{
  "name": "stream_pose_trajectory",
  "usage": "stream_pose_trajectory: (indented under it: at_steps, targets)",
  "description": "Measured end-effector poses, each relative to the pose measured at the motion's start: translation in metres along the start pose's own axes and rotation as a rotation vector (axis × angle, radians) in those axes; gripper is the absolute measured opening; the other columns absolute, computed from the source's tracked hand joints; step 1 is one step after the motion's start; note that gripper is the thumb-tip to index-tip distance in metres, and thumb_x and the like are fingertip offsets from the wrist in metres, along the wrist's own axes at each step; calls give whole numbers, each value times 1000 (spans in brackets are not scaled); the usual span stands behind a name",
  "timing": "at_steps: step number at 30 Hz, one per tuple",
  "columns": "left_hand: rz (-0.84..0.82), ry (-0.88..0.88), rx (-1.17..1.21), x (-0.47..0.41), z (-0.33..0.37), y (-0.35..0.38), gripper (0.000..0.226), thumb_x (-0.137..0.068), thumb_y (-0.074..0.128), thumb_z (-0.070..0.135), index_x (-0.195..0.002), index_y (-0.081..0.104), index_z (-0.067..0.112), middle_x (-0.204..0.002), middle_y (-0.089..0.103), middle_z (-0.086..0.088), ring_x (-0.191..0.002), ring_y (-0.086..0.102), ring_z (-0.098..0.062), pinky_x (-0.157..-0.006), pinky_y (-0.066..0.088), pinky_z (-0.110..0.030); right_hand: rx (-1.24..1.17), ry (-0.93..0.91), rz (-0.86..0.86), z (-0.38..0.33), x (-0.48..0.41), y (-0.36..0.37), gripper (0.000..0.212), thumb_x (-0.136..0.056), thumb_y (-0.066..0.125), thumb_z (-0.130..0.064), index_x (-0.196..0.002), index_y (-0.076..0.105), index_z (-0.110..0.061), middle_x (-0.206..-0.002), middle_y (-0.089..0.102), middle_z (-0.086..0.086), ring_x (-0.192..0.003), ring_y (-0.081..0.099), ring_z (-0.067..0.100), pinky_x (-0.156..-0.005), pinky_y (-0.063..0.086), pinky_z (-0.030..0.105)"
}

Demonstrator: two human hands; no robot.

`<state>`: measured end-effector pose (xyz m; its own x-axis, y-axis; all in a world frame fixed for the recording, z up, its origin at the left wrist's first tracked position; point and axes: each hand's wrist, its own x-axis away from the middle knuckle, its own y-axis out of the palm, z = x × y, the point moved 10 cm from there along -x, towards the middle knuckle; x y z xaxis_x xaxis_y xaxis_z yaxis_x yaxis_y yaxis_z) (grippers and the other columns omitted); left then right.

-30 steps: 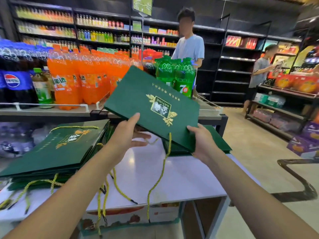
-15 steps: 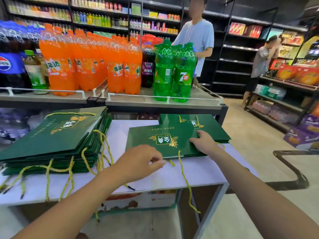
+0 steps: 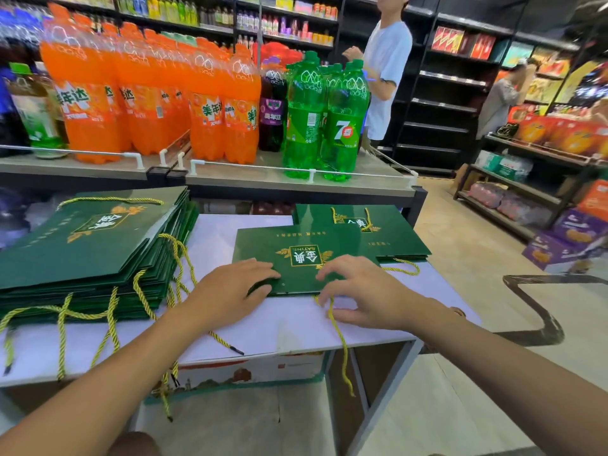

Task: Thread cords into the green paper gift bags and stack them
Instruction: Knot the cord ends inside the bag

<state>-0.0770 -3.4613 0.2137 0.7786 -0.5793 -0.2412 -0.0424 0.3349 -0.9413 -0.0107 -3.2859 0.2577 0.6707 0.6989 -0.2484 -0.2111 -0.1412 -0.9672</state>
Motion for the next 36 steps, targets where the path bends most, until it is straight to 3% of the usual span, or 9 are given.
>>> stream_pose_trajectory:
  at_steps: [5,8,10,16,19,22,26,32,36]
  targets:
    - [7,22,-8,2,0,3,46,-104,46,52,-150,47,44,-159,39,19,-151,31,-12,-119,29,-35,-423,198,22,-6,-34,-17,19,-103,57,-26,-103,76,-24,-103,71,-10,-102,64,8,-92,51,39]
    - [23,27,16,2,0,2,45,-104,49,51,-148,50,42,-157,43,17,-149,35,-15,-119,31,-38,-713,384,51,-1,-60,-31,33,-101,44,-6,-106,73,-20,-87,75,0,-71,65,8,-70,54,29]
    - [30,25,29,3,-1,2,45,-104,49,51,-148,51,42,-157,44,17,-149,35,-15,-120,31,-38,-701,462,-8,7,-75,-33,36,-97,43,-4,-104,73,-24,-83,74,-2,-55,53,6,-54,46,24]
    - [27,24,29,3,0,3,54,-98,38,56,-147,52,40,-155,47,16,-146,38,-12,-119,34,-38,-213,484,-394,31,-73,-9,15,-92,60,-30,-82,70,-24,-78,67,-2,-74,61,19,-67,48,32]
    - [36,18,44,3,-3,4,52,-98,39,56,-146,54,41,-150,51,18,-145,39,-11,-117,36,-39,-56,548,-495,45,-54,8,33,-88,57,-55,-85,67,-24,-81,67,-5,-83,62,20,-78,53,38]
    - [49,31,43,3,-2,5,49,-99,41,54,-143,56,39,-141,57,18,-137,47,-11,-111,43,-39,179,543,-374,51,-54,5,52,-84,47,-78,-100,71,-34,-107,66,-7,-107,58,20,-99,42,45]
    - [84,49,39,3,2,1,47,-99,45,50,-142,59,36,-142,58,15,-136,48,-13,-111,42,-37,62,501,-109,32,-79,4,41,-95,49,-64,-118,70,-38,-125,62,-7,-120,54,20,-103,41,46]
    - [72,37,50,4,0,2,44,-102,49,47,-146,52,39,-150,51,18,-147,39,-17,-119,33,-37,-277,604,1,24,-106,37,15,-93,64,-44,-94,73,-33,-89,71,-18,-88,67,8,-78,58,37]
    - [102,21,61,5,0,-3,45,-100,53,52,-143,54,38,-148,53,19,-145,40,-12,-115,36,-34,-362,609,42,32,-106,37,8,-93,67,-33,-85,70,-31,-84,73,-13,-83,68,6,-79,58,35]
